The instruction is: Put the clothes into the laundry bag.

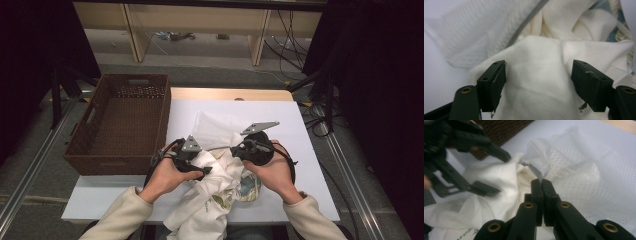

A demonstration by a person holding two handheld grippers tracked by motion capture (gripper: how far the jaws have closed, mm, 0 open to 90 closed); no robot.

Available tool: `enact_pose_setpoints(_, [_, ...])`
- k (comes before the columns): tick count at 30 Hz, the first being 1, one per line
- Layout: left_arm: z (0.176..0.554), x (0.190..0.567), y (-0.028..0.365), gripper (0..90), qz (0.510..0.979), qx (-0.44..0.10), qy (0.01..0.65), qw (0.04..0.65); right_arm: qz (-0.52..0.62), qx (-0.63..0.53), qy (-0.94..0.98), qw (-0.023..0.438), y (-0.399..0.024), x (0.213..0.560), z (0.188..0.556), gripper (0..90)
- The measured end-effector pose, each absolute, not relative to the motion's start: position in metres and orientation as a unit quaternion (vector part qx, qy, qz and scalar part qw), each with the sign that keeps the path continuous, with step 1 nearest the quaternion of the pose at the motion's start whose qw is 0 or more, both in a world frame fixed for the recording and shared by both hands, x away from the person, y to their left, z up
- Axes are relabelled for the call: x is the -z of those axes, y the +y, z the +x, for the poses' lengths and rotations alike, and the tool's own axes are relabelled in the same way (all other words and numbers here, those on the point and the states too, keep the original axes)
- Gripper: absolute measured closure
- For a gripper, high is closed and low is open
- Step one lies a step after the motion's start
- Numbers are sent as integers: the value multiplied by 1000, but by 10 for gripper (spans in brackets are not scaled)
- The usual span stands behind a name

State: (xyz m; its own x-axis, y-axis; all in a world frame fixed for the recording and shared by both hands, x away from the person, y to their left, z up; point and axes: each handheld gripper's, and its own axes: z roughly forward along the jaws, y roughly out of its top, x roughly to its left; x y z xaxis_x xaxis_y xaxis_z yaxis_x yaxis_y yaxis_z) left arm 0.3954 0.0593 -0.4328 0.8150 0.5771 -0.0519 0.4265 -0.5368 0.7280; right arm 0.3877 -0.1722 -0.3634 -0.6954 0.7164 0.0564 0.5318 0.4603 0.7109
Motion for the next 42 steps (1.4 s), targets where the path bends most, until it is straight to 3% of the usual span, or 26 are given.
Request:
enact_pose_setpoints(2, [397, 444, 51, 304, 875, -85, 295, 375, 369, -359, 850, 111, -171, 364, 387, 900])
enact_pose_setpoints(5, [397, 450, 41, 501, 888, -92, 292, 343, 363, -357, 853, 116, -169, 369, 389, 900])
enact_pose_setpoints(9, [394, 444, 34, 673, 889, -105, 300, 330, 365, -362, 850, 111, -167, 370, 388, 900])
enact_pose_setpoints(14, [382, 417, 34, 717, 864, -114, 309, 380, 373, -362, 847, 112, -168, 367, 387, 900])
enact_pose_setpoints(19, [375, 397, 13, 715, 858, -128, 282, 410, 375, -373, 840, 121, -170, 366, 388, 900])
enact_pose_setpoints(23, [398, 430, -6, 703, 871, -150, 269, 382, 378, -379, 838, 106, -172, 362, 384, 900])
enact_pose_setpoints(26, [414, 446, -6, 670, 860, -150, 280, 400, 382, -381, 836, 97, -169, 364, 382, 900])
enact_pose_setpoints(28, [416, 443, -2, 608, 859, -143, 278, 406, 365, -378, 844, 108, -171, 365, 385, 900])
enact_pose_setpoints(33, [403, 427, 15, 338, 860, -143, 262, 414, 370, -378, 841, 114, -177, 366, 389, 900])
enact_pose_setpoints(38, [383, 407, 43, 277, 853, -154, 261, 425, 373, -375, 839, 127, -180, 364, 390, 900])
enact_pose_setpoints(42, [384, 420, 59, 300, 859, -144, 278, 406, 380, -366, 841, 119, -177, 363, 388, 900])
